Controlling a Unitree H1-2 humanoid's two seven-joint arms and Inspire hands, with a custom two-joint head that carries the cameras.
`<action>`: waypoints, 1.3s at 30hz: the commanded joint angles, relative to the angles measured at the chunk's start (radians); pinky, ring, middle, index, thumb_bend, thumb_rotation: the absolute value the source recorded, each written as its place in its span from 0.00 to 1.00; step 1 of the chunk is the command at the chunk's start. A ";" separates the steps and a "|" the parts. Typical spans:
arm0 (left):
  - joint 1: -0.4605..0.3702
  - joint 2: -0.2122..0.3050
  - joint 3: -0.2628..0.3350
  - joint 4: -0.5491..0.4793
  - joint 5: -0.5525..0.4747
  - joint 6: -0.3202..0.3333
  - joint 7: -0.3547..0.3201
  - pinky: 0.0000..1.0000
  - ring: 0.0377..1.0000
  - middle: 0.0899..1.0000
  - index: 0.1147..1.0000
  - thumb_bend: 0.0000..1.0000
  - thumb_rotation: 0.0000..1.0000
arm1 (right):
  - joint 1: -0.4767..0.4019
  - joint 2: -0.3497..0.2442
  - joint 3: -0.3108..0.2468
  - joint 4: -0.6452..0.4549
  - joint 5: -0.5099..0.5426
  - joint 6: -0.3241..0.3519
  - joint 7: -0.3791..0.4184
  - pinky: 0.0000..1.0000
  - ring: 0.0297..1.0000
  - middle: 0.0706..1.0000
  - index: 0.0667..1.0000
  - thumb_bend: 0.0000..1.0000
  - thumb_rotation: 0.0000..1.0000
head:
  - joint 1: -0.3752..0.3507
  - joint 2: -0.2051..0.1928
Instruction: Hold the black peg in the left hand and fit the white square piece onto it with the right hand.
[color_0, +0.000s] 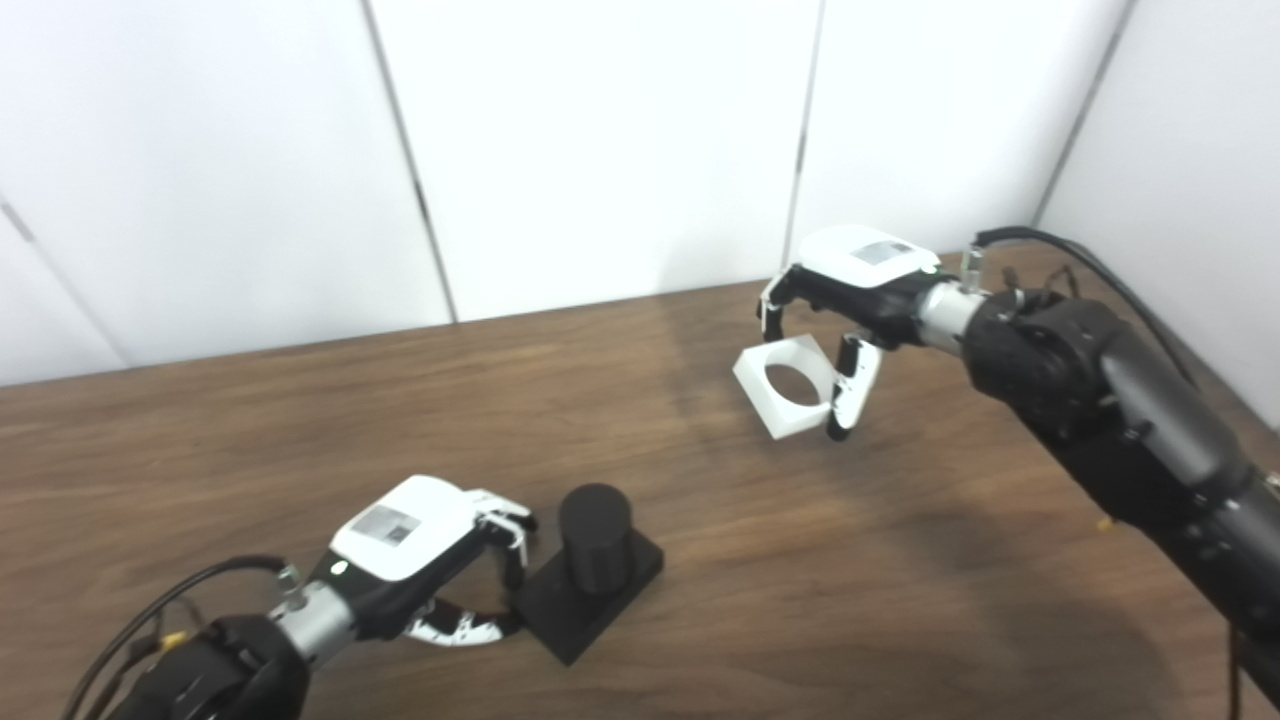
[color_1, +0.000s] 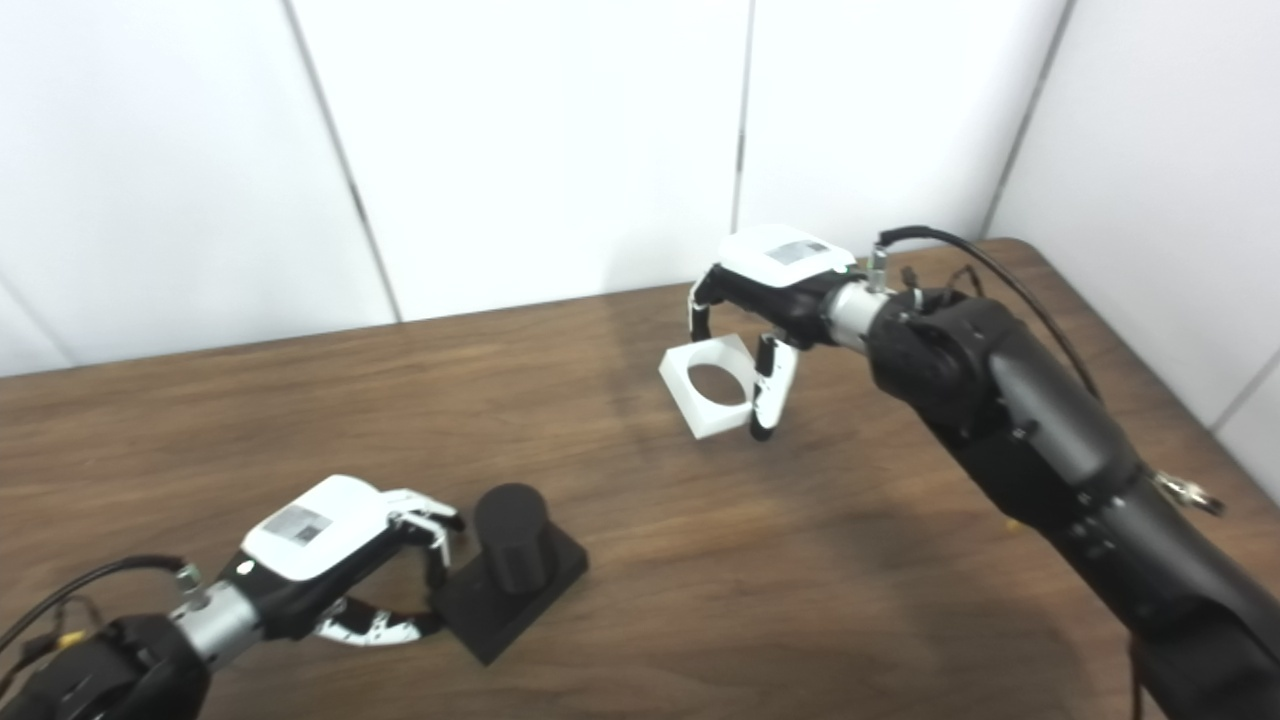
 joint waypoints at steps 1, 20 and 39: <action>-0.008 -0.015 -0.029 0.026 0.024 -0.006 -0.021 0.65 0.80 0.78 0.42 0.52 0.06 | -0.050 -0.008 -0.021 -0.046 0.015 -0.020 0.001 0.64 0.78 0.74 0.44 0.52 0.13 | 0.008 0.002; -0.006 -0.040 -0.027 0.018 0.032 0.019 -0.032 0.68 0.82 0.80 0.41 0.52 0.06 | -0.050 0.080 0.005 -0.193 0.072 -0.017 0.086 0.65 0.76 0.73 0.44 0.52 0.13 | 0.070 0.024; -0.010 -0.043 -0.037 0.013 0.039 0.035 -0.035 0.68 0.82 0.80 0.41 0.52 0.07 | -0.032 0.169 0.033 -0.182 0.057 -0.023 0.079 0.67 0.77 0.74 0.44 0.52 0.13 | 0.073 0.029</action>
